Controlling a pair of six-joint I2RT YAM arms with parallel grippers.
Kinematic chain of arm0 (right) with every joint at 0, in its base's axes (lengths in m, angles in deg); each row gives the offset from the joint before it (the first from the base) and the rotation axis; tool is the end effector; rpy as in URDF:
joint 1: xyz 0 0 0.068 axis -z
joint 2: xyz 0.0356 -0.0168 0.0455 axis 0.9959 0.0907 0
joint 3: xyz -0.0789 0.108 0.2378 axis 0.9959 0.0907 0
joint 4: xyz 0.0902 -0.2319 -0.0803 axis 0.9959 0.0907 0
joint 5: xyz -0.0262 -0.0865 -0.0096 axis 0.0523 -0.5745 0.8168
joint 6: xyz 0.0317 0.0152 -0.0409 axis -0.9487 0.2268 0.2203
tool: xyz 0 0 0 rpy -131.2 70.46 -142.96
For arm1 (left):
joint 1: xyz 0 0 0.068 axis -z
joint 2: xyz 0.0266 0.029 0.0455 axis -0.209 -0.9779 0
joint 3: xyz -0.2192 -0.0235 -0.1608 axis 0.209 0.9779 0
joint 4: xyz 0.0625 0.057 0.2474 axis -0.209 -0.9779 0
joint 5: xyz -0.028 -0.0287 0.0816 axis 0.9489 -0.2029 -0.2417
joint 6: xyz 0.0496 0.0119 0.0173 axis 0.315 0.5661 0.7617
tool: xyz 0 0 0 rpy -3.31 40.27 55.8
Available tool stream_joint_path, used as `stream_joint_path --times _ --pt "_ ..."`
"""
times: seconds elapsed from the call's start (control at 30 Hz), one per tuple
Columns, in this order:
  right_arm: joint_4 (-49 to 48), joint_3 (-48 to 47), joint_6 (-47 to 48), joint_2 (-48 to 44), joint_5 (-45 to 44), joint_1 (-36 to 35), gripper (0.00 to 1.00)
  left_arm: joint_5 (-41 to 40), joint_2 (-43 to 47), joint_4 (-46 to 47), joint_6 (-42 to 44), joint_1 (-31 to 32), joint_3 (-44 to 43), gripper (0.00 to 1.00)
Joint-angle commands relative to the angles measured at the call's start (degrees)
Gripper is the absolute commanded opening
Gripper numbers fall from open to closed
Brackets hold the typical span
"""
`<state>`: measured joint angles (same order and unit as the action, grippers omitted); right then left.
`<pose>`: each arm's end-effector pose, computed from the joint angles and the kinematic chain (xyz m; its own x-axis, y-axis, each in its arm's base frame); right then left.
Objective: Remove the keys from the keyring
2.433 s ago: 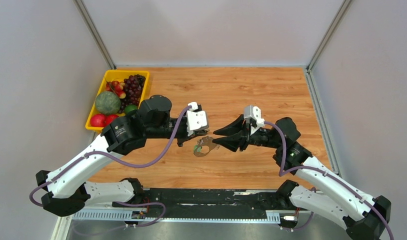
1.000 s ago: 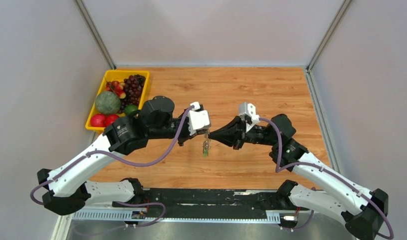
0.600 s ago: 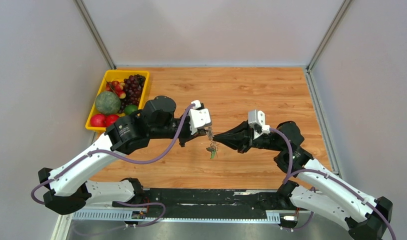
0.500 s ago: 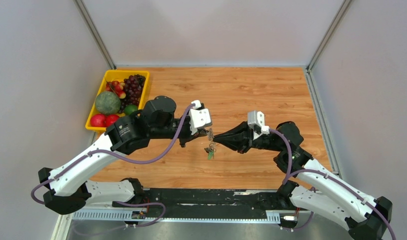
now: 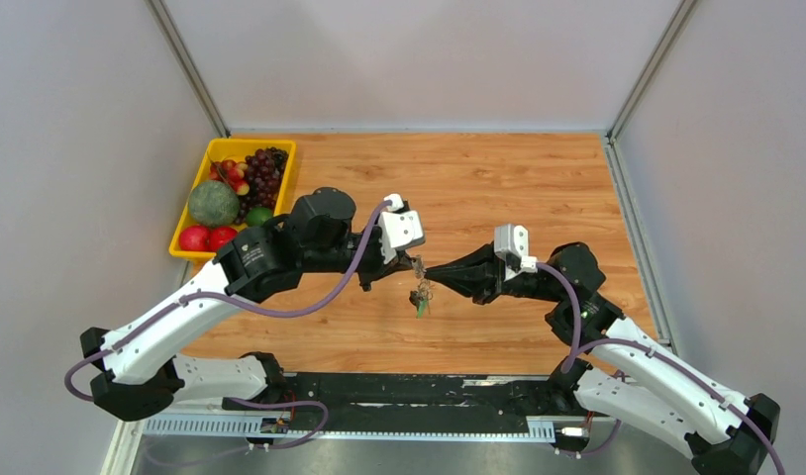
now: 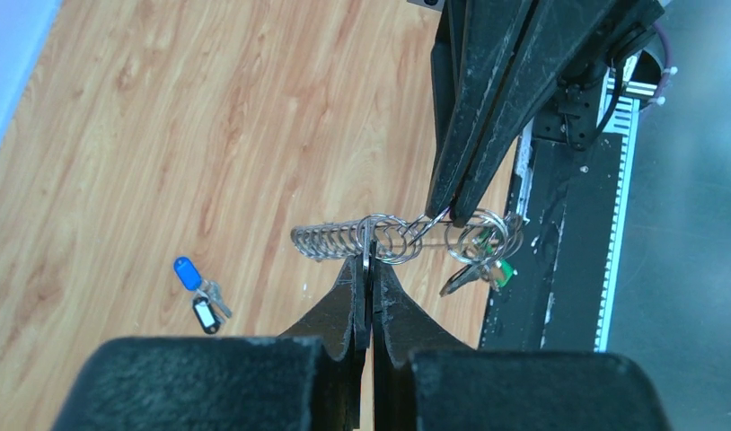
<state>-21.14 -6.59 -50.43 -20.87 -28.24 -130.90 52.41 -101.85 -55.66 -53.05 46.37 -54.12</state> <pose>0.1058 0.1425 0.3573 0.1199 0.1703 -0.9781 -0.9906 0.0853 -0.1066 0.1068 -0.1904 0.4316 -0.0544 0.4468 -0.8930 0.9685 0.2411 0.0616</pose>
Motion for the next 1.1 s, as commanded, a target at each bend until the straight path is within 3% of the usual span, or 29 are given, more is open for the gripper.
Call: stream_joint_path --times 0.0,0.37,1.07 --pt "0.0 -0.4 4.4 -1.2 -3.9 -0.9 0.00 -2.3 -2.0 -0.8 -5.0 0.1 -3.8 0.00" --pt "3.1 -0.8 6.5 -0.5 -15.8 -1.5 0.00 -7.2 -3.4 -3.2 -7.8 0.0 -5.3 0.00" --pt "-5.1 3.1 4.4 -2.5 -18.5 -1.7 0.00 -1.0 -6.4 -1.0 -13.3 0.1 -2.0 0.00"
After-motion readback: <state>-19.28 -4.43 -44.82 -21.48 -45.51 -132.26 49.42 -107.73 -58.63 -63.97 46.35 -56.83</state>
